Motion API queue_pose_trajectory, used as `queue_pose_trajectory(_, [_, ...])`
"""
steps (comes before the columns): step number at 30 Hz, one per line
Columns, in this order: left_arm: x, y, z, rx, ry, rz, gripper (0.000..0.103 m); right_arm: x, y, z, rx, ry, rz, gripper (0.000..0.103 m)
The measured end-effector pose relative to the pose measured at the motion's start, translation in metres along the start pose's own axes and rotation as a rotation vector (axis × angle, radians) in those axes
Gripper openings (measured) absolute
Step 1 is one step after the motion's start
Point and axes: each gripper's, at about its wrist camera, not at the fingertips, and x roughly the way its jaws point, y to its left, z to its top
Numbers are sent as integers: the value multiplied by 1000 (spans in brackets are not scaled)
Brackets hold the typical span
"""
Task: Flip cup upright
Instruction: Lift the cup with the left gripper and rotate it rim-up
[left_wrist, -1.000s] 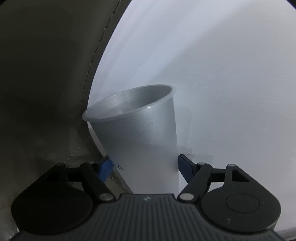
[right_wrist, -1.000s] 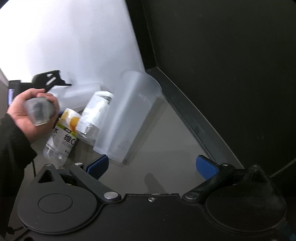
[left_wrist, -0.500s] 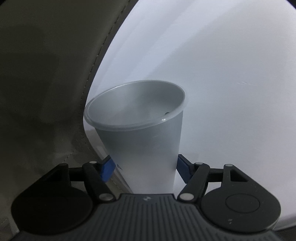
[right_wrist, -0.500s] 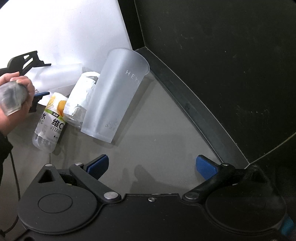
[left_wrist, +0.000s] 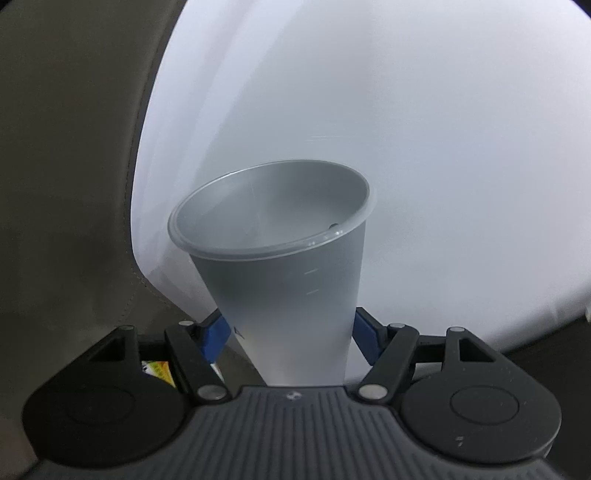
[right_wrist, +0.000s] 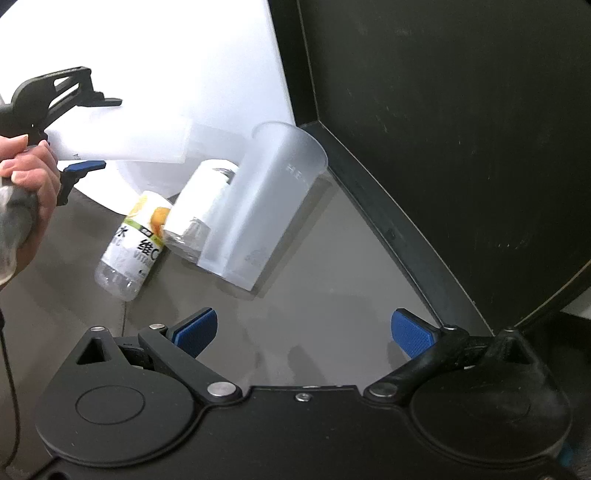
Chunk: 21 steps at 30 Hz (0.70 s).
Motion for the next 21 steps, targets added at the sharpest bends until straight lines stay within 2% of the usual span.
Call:
queue_pose_trajectory(1, [6, -10, -4, 23, -1, -1, 69, -3, 1, -1, -7, -7, 2, 102])
queue_pose_trajectory(7, [-20, -33, -5, 198, -18, 5, 69, -24, 5, -5, -59, -54, 22, 102])
queue_pose_trajectory(10, [-33, -44, -15, 268, -18, 9, 69, -34, 1, -5, -41, -55, 56, 102])
queue_pose_trajectory(14, [-49, -57, -20, 337, -13, 22, 69, -50, -1, -4, -41, -78, 65, 102])
queue_pose_trajectory(21, [-61, -72, -47, 437, 0, 57, 69, -76, -2, -3, -33, -120, 87, 102])
